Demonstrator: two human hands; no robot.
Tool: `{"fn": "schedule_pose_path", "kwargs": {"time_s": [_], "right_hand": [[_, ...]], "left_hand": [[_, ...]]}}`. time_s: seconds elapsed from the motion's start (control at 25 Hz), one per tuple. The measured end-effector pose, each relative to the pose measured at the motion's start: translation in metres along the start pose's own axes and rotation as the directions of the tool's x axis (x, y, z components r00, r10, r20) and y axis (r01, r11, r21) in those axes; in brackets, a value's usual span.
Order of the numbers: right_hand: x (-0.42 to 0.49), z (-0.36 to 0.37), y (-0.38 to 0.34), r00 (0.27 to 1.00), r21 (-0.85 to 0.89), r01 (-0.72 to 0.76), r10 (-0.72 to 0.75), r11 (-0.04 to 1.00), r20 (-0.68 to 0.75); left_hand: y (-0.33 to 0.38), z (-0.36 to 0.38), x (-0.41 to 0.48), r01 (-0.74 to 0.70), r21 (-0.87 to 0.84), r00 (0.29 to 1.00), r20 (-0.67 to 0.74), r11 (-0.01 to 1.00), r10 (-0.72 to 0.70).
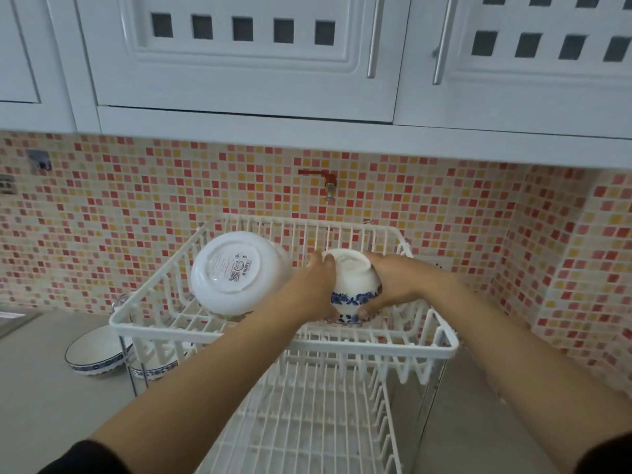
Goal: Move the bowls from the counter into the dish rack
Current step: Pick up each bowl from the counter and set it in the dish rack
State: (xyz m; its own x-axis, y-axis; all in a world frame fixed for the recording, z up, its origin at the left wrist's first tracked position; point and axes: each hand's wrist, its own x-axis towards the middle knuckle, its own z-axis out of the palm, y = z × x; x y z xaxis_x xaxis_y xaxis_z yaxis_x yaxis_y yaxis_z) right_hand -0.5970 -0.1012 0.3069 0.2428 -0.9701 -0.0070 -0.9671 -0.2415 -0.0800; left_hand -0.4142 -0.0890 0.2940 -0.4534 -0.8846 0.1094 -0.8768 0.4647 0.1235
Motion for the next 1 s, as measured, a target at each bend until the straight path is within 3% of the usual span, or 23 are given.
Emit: {"fn": "schedule_pose_path", "kwargs": {"time_s": [0.16, 0.28, 0.36, 0.52, 0.72, 1.0], "right_hand": [[-0.003, 0.000, -0.004, 0.998, -0.035, -0.063, 0.062, 0.997, -0.023], [-0.015, -0.010, -0.013, 0.996, 0.028, -0.086, 0.086, 0.996, -0.026], [-0.025, -0.019, -0.023, 0.992, 0.030, -0.110, 0.112, 0.993, -0.052], [-0.036, -0.031, -0.066, 0.955, -0.010, -0.123, 0.115, 0.992, -0.274], [-0.030, -0.028, -0.175, 0.883, 0.076, -0.035, 0.067, 0.996, -0.464], [0.038, -0.001, -0.344, 0.851, 0.114, 0.051, 0.016, 0.992, -0.525]], "left_hand": [[0.004, 0.000, -0.001, -0.006, 0.084, 1.000, 0.006, 0.996, 0.006], [0.002, -0.003, -0.002, -0.010, 0.045, 1.000, 0.017, 0.999, 0.010], [0.000, -0.013, -0.008, -0.019, -0.017, 0.999, -0.039, 1.000, 0.018], [-0.017, -0.051, -0.038, -0.082, -0.170, 0.973, -0.226, 0.982, 0.042], [-0.107, -0.091, -0.092, -0.110, -0.257, 0.925, -0.380, 0.960, 0.004], [-0.272, -0.102, -0.155, 0.074, -0.308, 0.909, -0.371, 0.949, -0.192]]}}
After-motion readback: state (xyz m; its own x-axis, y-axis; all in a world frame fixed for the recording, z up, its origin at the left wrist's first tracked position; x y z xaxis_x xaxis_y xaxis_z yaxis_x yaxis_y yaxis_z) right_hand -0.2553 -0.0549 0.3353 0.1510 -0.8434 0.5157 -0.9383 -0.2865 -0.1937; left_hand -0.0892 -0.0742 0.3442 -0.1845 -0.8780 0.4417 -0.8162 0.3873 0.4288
